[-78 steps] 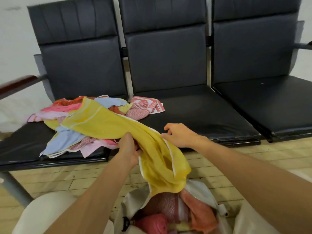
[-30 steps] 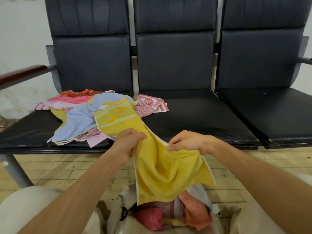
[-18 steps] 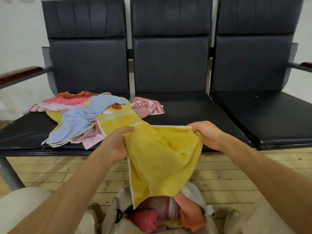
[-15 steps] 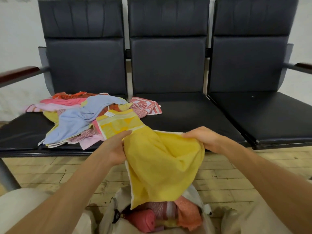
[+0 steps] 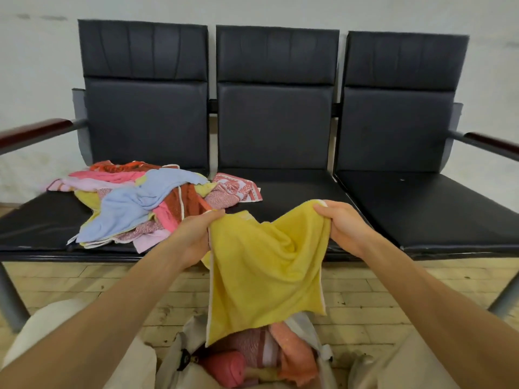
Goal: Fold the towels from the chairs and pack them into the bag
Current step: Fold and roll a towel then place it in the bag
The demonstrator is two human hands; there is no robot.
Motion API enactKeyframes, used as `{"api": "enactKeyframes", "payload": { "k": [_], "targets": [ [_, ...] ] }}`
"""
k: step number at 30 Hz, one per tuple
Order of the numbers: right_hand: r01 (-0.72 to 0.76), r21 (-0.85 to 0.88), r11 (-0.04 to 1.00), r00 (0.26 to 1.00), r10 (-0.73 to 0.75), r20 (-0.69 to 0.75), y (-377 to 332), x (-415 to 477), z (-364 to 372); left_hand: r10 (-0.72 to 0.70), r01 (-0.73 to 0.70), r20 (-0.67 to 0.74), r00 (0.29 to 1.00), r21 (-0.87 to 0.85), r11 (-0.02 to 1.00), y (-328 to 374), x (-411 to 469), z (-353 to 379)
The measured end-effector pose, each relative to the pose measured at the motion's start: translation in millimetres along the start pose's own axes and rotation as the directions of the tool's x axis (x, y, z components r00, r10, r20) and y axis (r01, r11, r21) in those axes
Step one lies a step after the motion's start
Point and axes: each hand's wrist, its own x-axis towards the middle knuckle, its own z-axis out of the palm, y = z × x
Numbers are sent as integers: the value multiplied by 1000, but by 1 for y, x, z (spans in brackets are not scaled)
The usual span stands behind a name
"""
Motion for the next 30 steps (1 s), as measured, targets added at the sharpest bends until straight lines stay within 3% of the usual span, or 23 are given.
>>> {"api": "enactKeyframes", "payload": {
  "k": [5, 11, 16, 19, 22, 25, 27, 30],
  "targets": [
    [96, 121, 988, 985, -77, -154, -63, -5, 7, 144, -148, -55, 988, -90, 985, 60, -12, 22],
    [264, 244, 933, 929, -178, -325, -144, -18, -4, 402, -405, -186, 896, 27, 914, 139, -33, 28],
    [403, 179, 898, 825, -272, -495, -190, -39, -14, 519, -515, -234, 822, 83, 853, 188, -57, 33],
    [439, 130, 889, 778, -304, -549, -201, -49, -26, 603, -564, -208, 770, 220, 796, 199, -64, 23],
    [440, -32, 897, 740, -383, -553, -205, -55, -31, 694, -594, -146, 705, 415, 690, 200, -70, 21],
    [413, -204, 888, 733, -457, -503, -204, -57, -34, 739, -596, -148, 657, 498, 630, 200, -76, 23],
    [390, -241, 889, 753, -458, -472, -202, -58, -37, 739, -586, -149, 658, 515, 626, 199, -76, 22],
    [352, -292, 890, 774, -451, -443, -198, -58, -41, 683, -573, -161, 712, 429, 699, 195, -78, 20]
  ]
}}
